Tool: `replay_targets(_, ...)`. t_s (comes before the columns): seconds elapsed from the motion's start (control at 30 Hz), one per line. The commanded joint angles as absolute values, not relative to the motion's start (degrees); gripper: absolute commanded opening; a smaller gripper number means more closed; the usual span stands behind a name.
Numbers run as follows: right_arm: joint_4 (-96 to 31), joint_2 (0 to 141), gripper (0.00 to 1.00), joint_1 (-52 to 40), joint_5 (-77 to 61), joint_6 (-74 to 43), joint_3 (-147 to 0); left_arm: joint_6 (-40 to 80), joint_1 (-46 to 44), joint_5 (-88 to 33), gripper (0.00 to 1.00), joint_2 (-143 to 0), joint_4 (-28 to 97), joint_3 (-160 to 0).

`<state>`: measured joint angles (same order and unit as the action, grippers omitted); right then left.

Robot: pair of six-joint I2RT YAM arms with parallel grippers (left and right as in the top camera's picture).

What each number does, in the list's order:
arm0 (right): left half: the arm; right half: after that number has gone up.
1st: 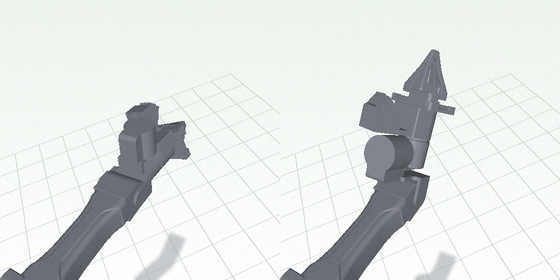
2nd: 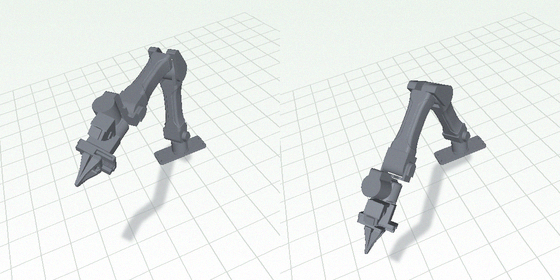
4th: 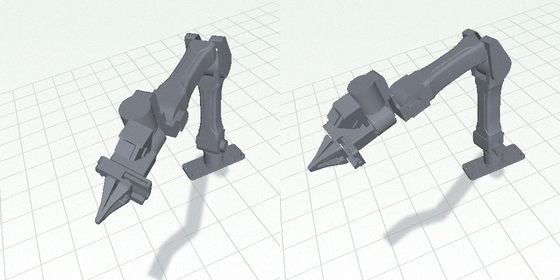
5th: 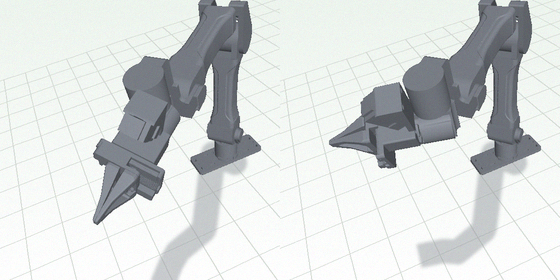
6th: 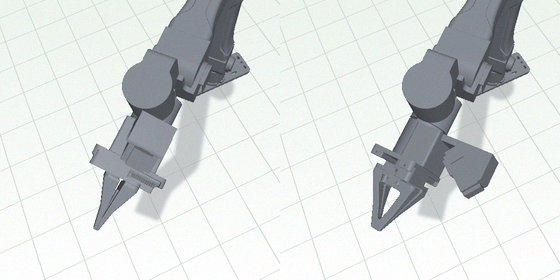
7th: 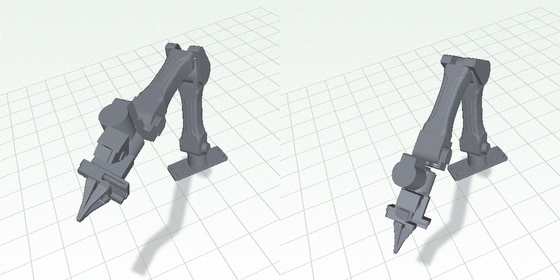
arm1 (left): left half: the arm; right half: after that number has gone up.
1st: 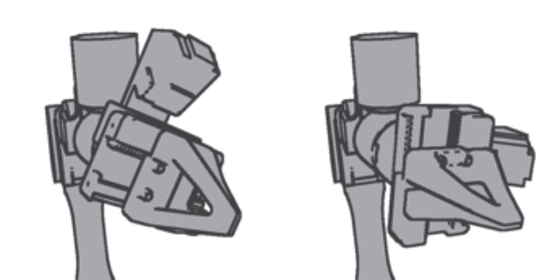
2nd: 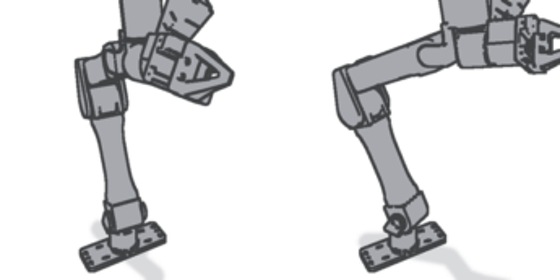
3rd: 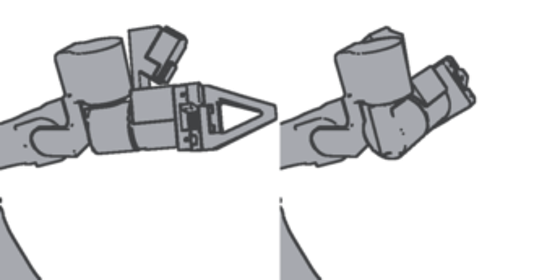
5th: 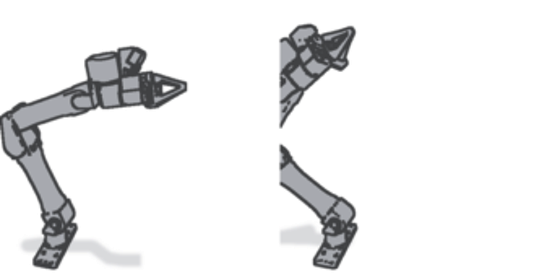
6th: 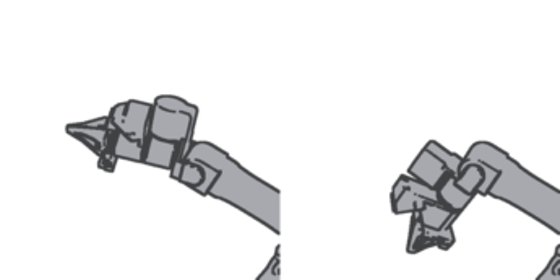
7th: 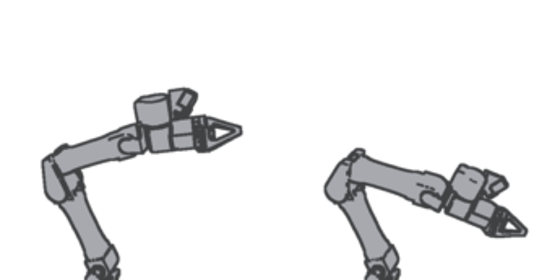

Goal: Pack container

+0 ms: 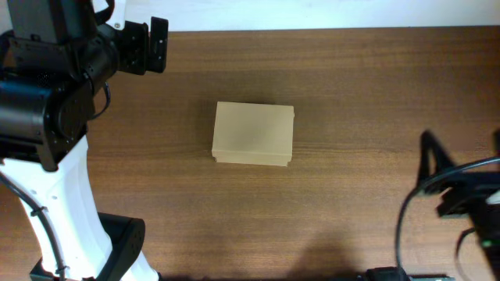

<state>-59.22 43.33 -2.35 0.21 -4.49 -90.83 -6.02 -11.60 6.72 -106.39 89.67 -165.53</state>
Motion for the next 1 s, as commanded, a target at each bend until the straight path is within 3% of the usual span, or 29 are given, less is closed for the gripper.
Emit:
replay_targets(0.0, -57.14, 36.88, 0.99, -1.30, 0.69, -4.73, -79.48, -6.11, -11.40, 7.35, 1.00, -106.48, 89.67, -165.36)
replay_targets(0.47, -41.69, 14.52, 0.99, -1.30, -1.50, -4.93, -41.10, -6.11, -11.40, 7.35, 1.00, -106.48, 89.67, -165.36)
replay_targets(0.97, -37.78, 5.43, 0.99, 1.63, -1.43, -4.89, -22.50, -6.11, -11.40, 7.35, 1.00, -106.48, 89.67, -165.36)
